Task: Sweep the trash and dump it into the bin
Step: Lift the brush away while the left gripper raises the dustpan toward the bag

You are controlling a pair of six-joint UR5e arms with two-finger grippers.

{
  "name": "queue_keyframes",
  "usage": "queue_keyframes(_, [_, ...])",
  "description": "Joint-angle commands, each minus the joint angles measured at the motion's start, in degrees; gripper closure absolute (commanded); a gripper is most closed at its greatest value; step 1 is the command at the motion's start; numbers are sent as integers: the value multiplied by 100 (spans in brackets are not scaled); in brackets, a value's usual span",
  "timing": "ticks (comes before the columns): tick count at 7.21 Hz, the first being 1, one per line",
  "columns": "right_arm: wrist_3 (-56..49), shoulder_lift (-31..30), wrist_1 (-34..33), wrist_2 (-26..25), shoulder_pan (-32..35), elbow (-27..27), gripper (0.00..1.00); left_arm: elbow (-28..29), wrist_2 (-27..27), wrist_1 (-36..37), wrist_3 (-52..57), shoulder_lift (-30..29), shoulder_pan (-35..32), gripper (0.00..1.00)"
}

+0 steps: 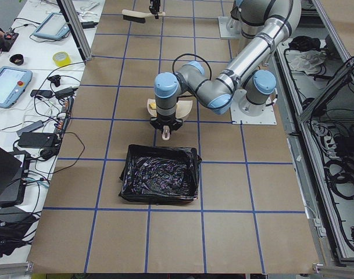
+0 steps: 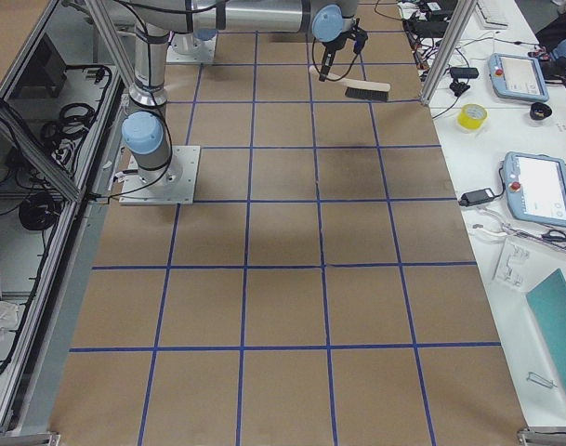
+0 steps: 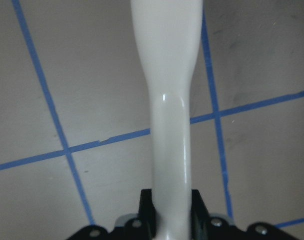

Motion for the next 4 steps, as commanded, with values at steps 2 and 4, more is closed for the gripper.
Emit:
queue_keyframes(2, [-2309, 45, -1311, -402, -1479, 635, 100, 877, 215, -107, 1195, -12, 815, 100])
queue_keyframes(4, [-2569, 36, -1931, -298, -2044, 1400, 100, 1282, 242, 102, 1477, -20, 1220, 100])
